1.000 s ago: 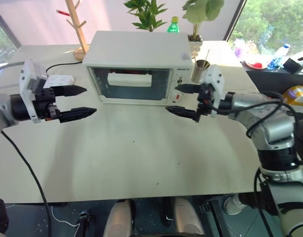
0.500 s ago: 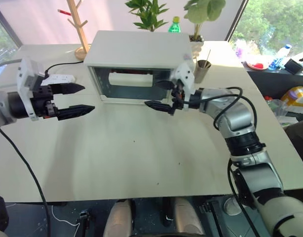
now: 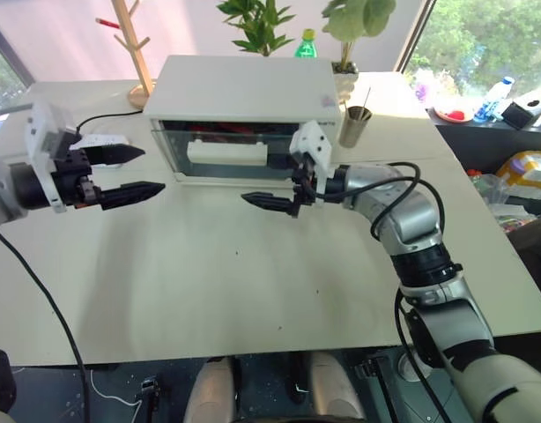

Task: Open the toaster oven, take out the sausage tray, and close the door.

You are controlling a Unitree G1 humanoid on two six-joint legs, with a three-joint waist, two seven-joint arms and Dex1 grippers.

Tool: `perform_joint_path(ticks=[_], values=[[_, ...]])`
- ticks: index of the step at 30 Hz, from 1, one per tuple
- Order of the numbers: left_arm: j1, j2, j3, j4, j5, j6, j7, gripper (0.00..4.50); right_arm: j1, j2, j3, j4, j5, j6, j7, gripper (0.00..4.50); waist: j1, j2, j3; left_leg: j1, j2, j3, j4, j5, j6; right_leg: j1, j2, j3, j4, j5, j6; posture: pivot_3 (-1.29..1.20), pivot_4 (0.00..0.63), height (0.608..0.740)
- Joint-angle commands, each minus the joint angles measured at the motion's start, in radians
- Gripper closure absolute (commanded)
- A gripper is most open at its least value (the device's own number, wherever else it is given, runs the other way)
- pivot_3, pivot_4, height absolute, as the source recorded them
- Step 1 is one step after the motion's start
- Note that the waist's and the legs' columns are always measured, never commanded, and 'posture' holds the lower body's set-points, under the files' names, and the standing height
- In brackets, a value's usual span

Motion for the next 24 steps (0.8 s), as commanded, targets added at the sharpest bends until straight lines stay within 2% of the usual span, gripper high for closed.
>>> perform_joint_path(ticks=[1, 8, 9, 11, 14, 16, 24], values=[[-0.056, -0.008, -0.014, 0.022, 0.014, -0.024, 0.007, 0.00, 0.020, -0.001, -0.009, -0.111, 0.040, 0.033, -0.001, 0.02, 0.000, 0.000, 0.000, 0.000, 0.000, 0.000, 0.000, 0.000, 0.000, 0.000, 0.000, 0.000, 0.000, 0.000, 0.000, 0.00, 0.150, 0.717], [-0.217, -0.069, -0.090, 0.148, 0.052, -0.044, 0.002, 0.00, 0.126, -0.033, -0.004, -0.242, 0.092, 0.123, 0.005, 0.02, 0.001, 0.000, 0.000, 0.000, -0.001, 0.000, 0.000, 0.000, 0.000, 0.000, 0.000, 0.000, 0.000, 0.000, 0.000, 0.00, 0.150, 0.717], [-0.239, -0.076, -0.104, 0.171, 0.065, -0.054, -0.003, 0.53, 0.136, -0.035, -0.009, -0.251, 0.100, 0.133, 0.001, 0.00, 0.000, 0.000, 0.000, 0.000, -0.001, 0.000, 0.000, 0.000, 0.000, 0.000, 0.000, 0.000, 0.000, 0.000, 0.000, 0.00, 0.150, 0.717], [-0.283, -0.093, -0.140, 0.226, 0.104, -0.090, -0.016, 1.26, 0.155, -0.041, -0.016, -0.268, 0.111, 0.146, -0.004, 0.00, -0.001, 0.000, 0.000, 0.000, -0.001, 0.000, 0.000, 0.000, 0.000, 0.000, 0.000, 0.000, 0.000, 0.000, 0.000, 0.00, 0.150, 0.717], [-0.338, -0.118, -0.202, 0.320, 0.186, -0.173, -0.031, 3.01, 0.172, -0.048, -0.020, -0.284, 0.120, 0.157, -0.009, 0.00, 0.000, -0.001, 0.000, 0.000, -0.001, 0.000, 0.000, 0.000, 0.000, 0.000, 0.001, 0.000, 0.000, 0.000, 0.000, 0.00, 0.150, 0.717], [-0.365, -0.132, -0.247, 0.380, 0.251, -0.243, -0.043, 4.02, 0.178, -0.050, -0.021, -0.290, 0.126, 0.161, -0.015, 0.00, 0.001, -0.001, 0.000, 0.000, -0.001, 0.000, 0.000, 0.000, 0.000, 0.000, 0.001, 0.000, 0.000, 0.000, 0.000, 0.00, 0.150, 0.717], [-0.415, -0.187, -0.312, 0.520, 0.360, -0.386, -0.107, 4.02, 0.189, -0.053, -0.028, -0.308, 0.137, 0.160, -0.049, 0.00, 0.000, -0.001, 0.000, 0.000, -0.001, 0.000, 0.000, 0.000, 0.000, 0.000, 0.001, 0.000, 0.000, 0.000, 0.000, 0.00, 0.150, 0.717]])
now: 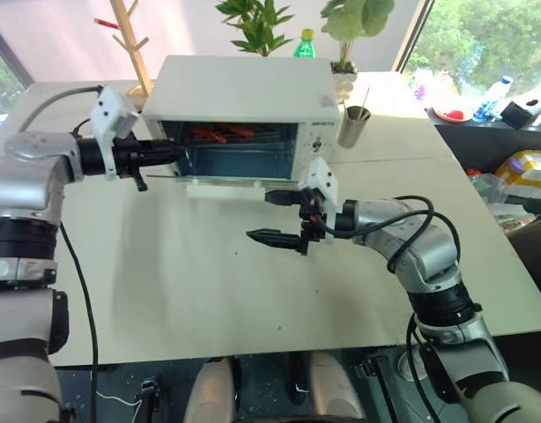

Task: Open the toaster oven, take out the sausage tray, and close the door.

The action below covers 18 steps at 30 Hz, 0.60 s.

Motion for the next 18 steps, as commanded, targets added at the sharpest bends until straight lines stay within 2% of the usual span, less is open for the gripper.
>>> perform_joint_path(ticks=[1, 7, 12, 18], values=[[-0.041, 0.000, 0.007, 0.012, 0.019, -0.042, -0.026, 4.02, 0.001, -0.005, -0.022, -0.052, 0.020, -0.006, -0.015, 0.00, 0.000, 0.000, 0.000, 0.000, 0.000, 0.000, 0.000, 0.000, 0.000, 0.000, 0.000, 0.000, 0.000, 0.000, 0.000, 0.00, 0.150, 0.717], [-0.046, -0.020, 0.013, 0.035, 0.038, -0.057, -0.040, 4.02, 0.021, -0.053, -0.029, -0.068, -0.010, 0.002, -0.060, 0.00, 0.002, 0.000, 0.000, 0.000, 0.000, 0.000, 0.001, 0.000, 0.000, 0.000, 0.000, 0.000, 0.000, 0.000, 0.000, 0.00, 0.150, 0.717], [-0.037, -0.028, 0.018, 0.014, 0.032, -0.039, -0.049, 4.02, 0.085, -0.145, -0.078, -0.131, 0.028, 0.037, -0.048, 0.00, 0.003, 0.000, 0.000, -0.001, 0.000, 0.000, 0.001, 0.000, 0.000, 0.000, -0.001, 0.000, 0.000, 0.000, 0.001, 0.00, 0.150, 0.717], [0.093, 0.006, 0.014, -0.117, 0.022, -0.010, -0.090, 4.02, 0.244, -0.349, -0.262, -0.319, 0.169, 0.130, 0.020, 0.00, 0.001, 0.000, 0.000, -0.001, -0.002, -0.001, 0.001, 0.000, 0.000, 0.000, -0.003, 0.000, 0.000, 0.000, 0.001, 0.00, 0.150, 0.717]])
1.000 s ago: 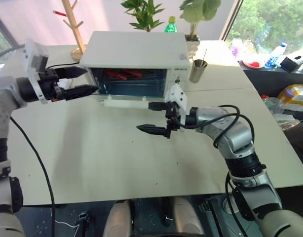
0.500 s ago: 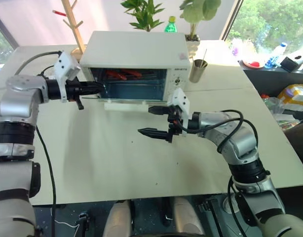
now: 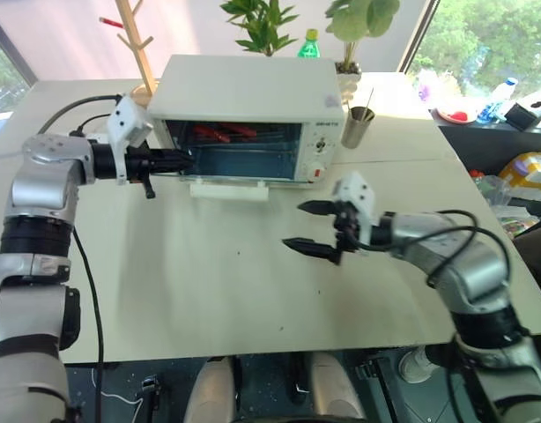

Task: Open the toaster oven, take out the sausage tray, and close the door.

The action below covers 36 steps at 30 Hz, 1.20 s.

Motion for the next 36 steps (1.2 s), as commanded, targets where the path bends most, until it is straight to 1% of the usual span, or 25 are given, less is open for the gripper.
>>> perform_joint_path(ticks=[1, 5, 7, 10, 14, 16, 18, 21, 24, 26, 29, 30, 31, 33, 36], values=[[0.070, 0.040, 0.013, -0.092, -0.007, 0.002, -0.033, 4.02, 0.042, -0.074, -0.127, -0.112, 0.102, 0.043, 0.034, 0.00, -0.005, 0.000, 0.000, 0.000, 0.000, 0.000, 0.000, 0.000, 0.000, 0.000, 0.000, 0.000, 0.000, 0.000, 0.000, 0.00, 0.150, 0.717], [0.172, 0.063, 0.030, -0.186, -0.024, 0.024, -0.040, 4.02, 0.086, -0.148, -0.245, -0.147, 0.188, 0.095, 0.033, 0.00, -0.002, 0.000, 0.000, 0.002, 0.002, 0.000, 0.000, 0.000, 0.000, 0.000, 0.001, 0.000, 0.000, 0.000, 0.000, 0.00, 0.150, 0.717], [0.212, 0.058, 0.031, -0.217, -0.024, 0.026, -0.026, 4.02, 0.084, -0.163, -0.288, -0.141, 0.218, 0.116, 0.013, 0.00, 0.000, 0.000, 0.000, 0.002, 0.003, 0.000, 0.000, 0.000, 0.000, 0.001, 0.002, 0.000, 0.000, 0.000, 0.000, 0.00, 0.150, 0.717], [0.256, 0.039, 0.021, -0.240, -0.006, 0.014, 0.007, 4.02, 0.068, -0.168, -0.317, -0.126, 0.242, 0.127, -0.020, 0.00, 0.002, 0.000, 0.000, 0.002, 0.002, 0.000, 0.000, 0.000, 0.000, 0.001, 0.001, 0.000, -0.001, 0.000, 0.000, 0.00, 0.150, 0.717], [0.293, -0.012, -0.006, -0.227, 0.051, -0.047, 0.089, 4.02, 0.041, -0.151, -0.298, -0.109, 0.241, 0.118, -0.068, 0.00, 0.005, 0.000, 0.000, 0.001, 0.002, 0.000, 0.000, 0.000, 0.000, 0.001, 0.001, 0.000, -0.001, 0.000, 0.000, 0.00, 0.150, 0.717], [0.292, -0.044, -0.009, -0.206, 0.080, -0.070, 0.149, 4.02, 0.030, -0.141, -0.282, -0.105, 0.237, 0.113, -0.086, 0.00, 0.015, 0.000, 0.000, 0.001, 0.002, 0.000, 0.000, 0.000, 0.000, 0.001, 0.001, 0.000, -0.001, 0.000, 0.000, 0.00, 0.150, 0.717], [0.291, -0.074, -0.014, -0.183, 0.107, -0.087, 0.208, 4.02, 0.009, -0.123, -0.256, -0.097, 0.220, 0.099, -0.113, 0.00, 0.018, -0.001, 0.000, 0.001, 0.002, 0.000, 0.000, 0.000, 0.000, 0.001, 0.001, 0.000, -0.001, 0.000, 0.000, 0.00, 0.150, 0.717], [0.289, -0.094, -0.016, -0.162, 0.128, -0.102, 0.259, 4.02, -0.035, -0.097, -0.213, -0.080, 0.197, 0.082, -0.146, 0.00, 0.020, 0.000, 0.000, 0.002, 0.002, 0.000, 0.000, 0.000, 0.000, 0.002, 0.001, 0.000, -0.001, 0.000, 0.000, 0.00, 0.150, 0.717], [0.289, -0.089, -0.006, -0.171, 0.107, -0.071, 0.256, 3.21, -0.079, -0.074, -0.173, -0.067, 0.183, 0.073, -0.168, 0.00, 0.020, -0.001, 0.000, 0.002, 0.002, 0.000, 0.000, 0.000, 0.000, 0.002, 0.001, 0.000, -0.001, 0.000, 0.000, 0.00, 0.150, 0.717], [0.300, -0.067, 0.013, -0.218, 0.071, -0.032, 0.233, 2.26, -0.115, -0.059, -0.117, -0.058, 0.139, 0.048, -0.182, 0.00, 0.019, -0.001, 0.000, 0.002, 0.002, 0.000, 0.000, 0.000, 0.000, 0.002, 0.001, 0.000, -0.001, 0.000, 0.000, 0.00, 0.150, 0.717], [0.306, -0.032, 0.059, -0.303, -0.011, 0.071, 0.195, 0.74, -0.180, -0.031, -0.011, -0.023, 0.043, -0.004, -0.208, 0.00, 0.014, -0.001, 0.000, 0.002, 0.002, 0.001, 0.000, 0.000, 0.000, 0.001, 0.001, 0.000, -0.001, 0.000, 0.000, 0.00, 0.150, 0.717], [0.303, -0.018, 0.088, -0.344, -0.058, 0.126, 0.182, 0.26, -0.212, -0.006, 0.036, 0.004, -0.001, -0.029, -0.222, 0.00, 0.012, -0.001, 0.000, 0.002, 0.002, 0.000, 0.000, 0.000, 0.000, 0.001, 0.001, 0.000, -0.001, 0.000, 0.000, 0.00, 0.150, 0.717], [0.296, -0.004, 0.119, -0.385, -0.111, 0.191, 0.173, 0.12, -0.243, 0.024, 0.083, 0.036, -0.045, -0.059, -0.234, 0.00, 0.009, -0.001, 0.000, 0.001, 0.002, 0.000, 0.000, 0.000, 0.000, 0.001, 0.001, 0.000, 0.000, 0.000, 0.000, 0.00, 0.150, 0.717], [0.275, 0.007, 0.165, -0.445, -0.191, 0.293, 0.179, 0.12, -0.300, 0.073, 0.178, 0.110, -0.158, -0.135, -0.260, 0.00, 0.010, -0.001, 0.000, 0.001, 0.003, 0.000, 0.000, 0.000, 0.000, 0.000, 0.001, 0.000, 0.000, 0.000, 0.000, 0.00, 0.150, 0.717], [0.235, -0.016, 0.192, -0.467, -0.231, 0.370, 0.248, 0.12, -0.384, 0.135, 0.292, 0.260, -0.339, -0.269, -0.309, 0.00, 0.011, -0.001, 0.000, 0.001, 0.002, 0.000, 0.000, 0.000, 0.000, 0.000, 0.001, 0.000, 0.000, 0.000, 0.000, 0.00, 0.150, 0.717]])
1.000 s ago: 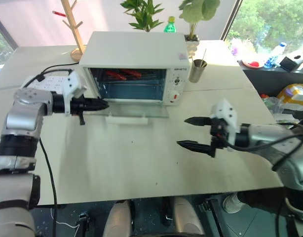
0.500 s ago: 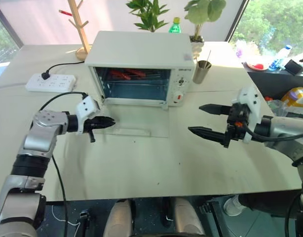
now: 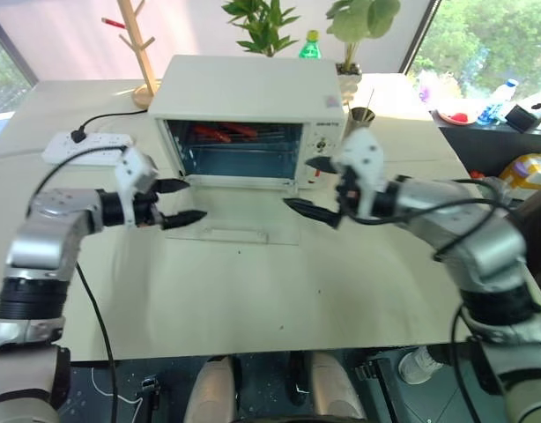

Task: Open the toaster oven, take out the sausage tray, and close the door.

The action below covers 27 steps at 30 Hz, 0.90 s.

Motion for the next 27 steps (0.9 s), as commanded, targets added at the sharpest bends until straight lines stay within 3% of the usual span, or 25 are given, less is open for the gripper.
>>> perform_joint_path(ticks=[1, 4, 7, 13, 27], values=[[-0.052, -0.015, 0.048, -0.044, -0.059, 0.084, 0.070, 0.12, -0.089, 0.046, 0.094, 0.137, -0.195, -0.168, -0.049, 0.00, 0.004, 0.000, 0.000, 0.000, 0.000, 0.000, 0.000, 0.000, 0.000, 0.000, 0.000, 0.000, 0.000, 0.000, 0.000, 0.00, 0.150, 0.717], [-0.068, -0.027, 0.044, -0.050, -0.067, 0.113, 0.103, 0.12, -0.146, 0.126, 0.128, 0.286, -0.264, -0.256, -0.060, 0.00, 0.002, 0.000, 0.000, 0.000, -0.002, 0.000, 0.000, 0.000, 0.000, 0.001, -0.001, 0.000, 0.000, 0.000, 0.000, 0.00, 0.150, 0.717], [-0.059, -0.042, 0.026, -0.053, -0.056, 0.100, 0.119, 0.12, -0.212, 0.147, 0.217, 0.475, -0.442, -0.445, -0.096, 0.00, 0.000, 0.000, 0.000, -0.001, -0.003, 0.000, 0.000, 0.000, 0.000, 0.000, -0.002, 0.000, 0.000, 0.000, 0.000, 0.00, 0.150, 0.717], [-0.044, -0.055, 0.015, -0.070, -0.052, 0.092, 0.135, 0.12, -0.332, 0.235, 0.289, 0.781, -0.640, -0.634, -0.183, 0.00, -0.017, 0.000, 0.000, -0.001, -0.004, -0.001, 0.000, 0.000, 0.000, 0.000, -0.003, 0.000, 0.000, 0.000, 0.001, 0.00, 0.150, 0.717], [-0.096, -0.057, -0.015, -0.037, -0.047, 0.079, 0.117, 0.12, -0.499, 0.416, 0.294, 1.130, -0.840, -0.723, -0.319, 0.00, -0.019, 0.000, 0.000, -0.001, -0.004, -0.001, 0.000, 0.001, -0.002, -0.001, -0.003, 0.000, 0.003, 0.001, 0.001, 0.00, 0.150, 0.717]])
